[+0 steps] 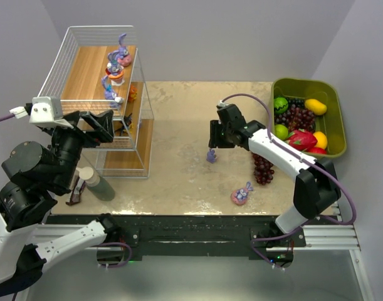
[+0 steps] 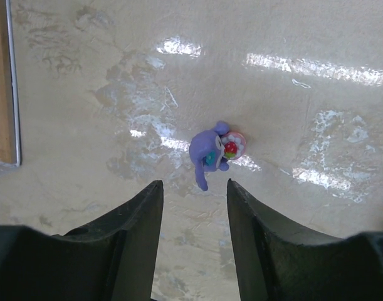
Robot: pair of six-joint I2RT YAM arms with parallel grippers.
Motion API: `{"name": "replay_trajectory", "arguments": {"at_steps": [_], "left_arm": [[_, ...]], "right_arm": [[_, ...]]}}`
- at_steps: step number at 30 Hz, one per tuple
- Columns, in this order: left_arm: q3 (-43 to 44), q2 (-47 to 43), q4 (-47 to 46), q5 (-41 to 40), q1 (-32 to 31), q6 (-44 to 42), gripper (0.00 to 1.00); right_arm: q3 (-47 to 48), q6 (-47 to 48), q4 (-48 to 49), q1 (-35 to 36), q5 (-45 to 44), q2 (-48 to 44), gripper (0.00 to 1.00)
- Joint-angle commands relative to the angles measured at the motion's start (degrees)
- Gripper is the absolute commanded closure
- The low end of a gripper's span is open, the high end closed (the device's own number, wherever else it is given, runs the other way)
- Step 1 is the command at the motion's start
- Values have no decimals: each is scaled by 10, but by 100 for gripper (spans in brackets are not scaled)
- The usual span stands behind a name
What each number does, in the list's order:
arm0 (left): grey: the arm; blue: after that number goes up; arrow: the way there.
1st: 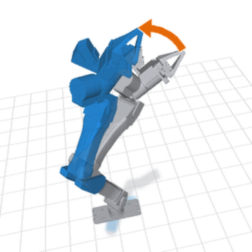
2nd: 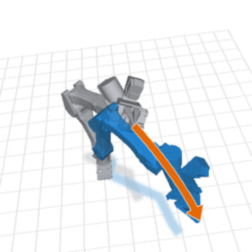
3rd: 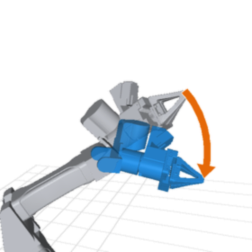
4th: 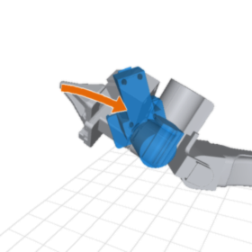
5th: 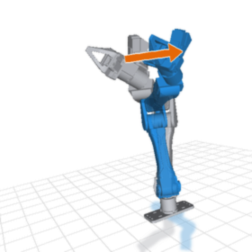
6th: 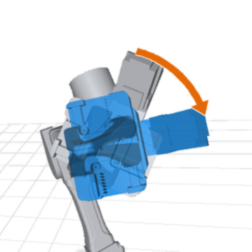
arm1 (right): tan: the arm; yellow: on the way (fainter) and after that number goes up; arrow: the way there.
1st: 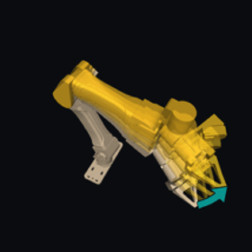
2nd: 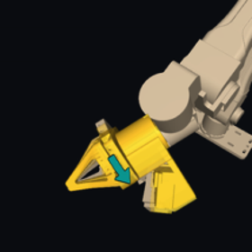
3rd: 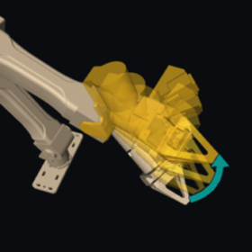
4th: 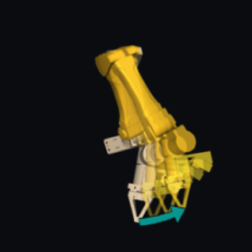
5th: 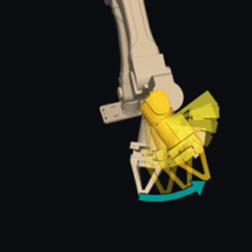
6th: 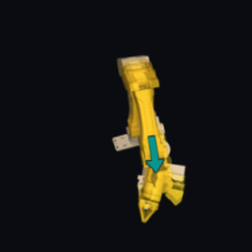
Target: Place and organize the plastic toys onto the shelf
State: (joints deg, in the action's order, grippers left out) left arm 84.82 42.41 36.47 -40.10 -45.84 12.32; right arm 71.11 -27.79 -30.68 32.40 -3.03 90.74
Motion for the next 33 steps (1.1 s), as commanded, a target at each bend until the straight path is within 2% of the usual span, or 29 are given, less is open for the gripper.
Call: {"name": "replay_trajectory", "arguments": {"at_steps": [1,18,24,33], "left_arm": [[2,1,-20,6,-1,-2,1],[46,-1,-8,-7,-1,-13,1],[55,-4,-8,-9,-2,-12,0],[57,-5,-5,-11,-1,-12,1]], "right_arm": [[-5,3,27,-6,29,3,52],[-51,12,71,-9,52,26,53],[-51,7,69,-10,39,31,60],[-46,4,69,-11,34,34,77]]}}
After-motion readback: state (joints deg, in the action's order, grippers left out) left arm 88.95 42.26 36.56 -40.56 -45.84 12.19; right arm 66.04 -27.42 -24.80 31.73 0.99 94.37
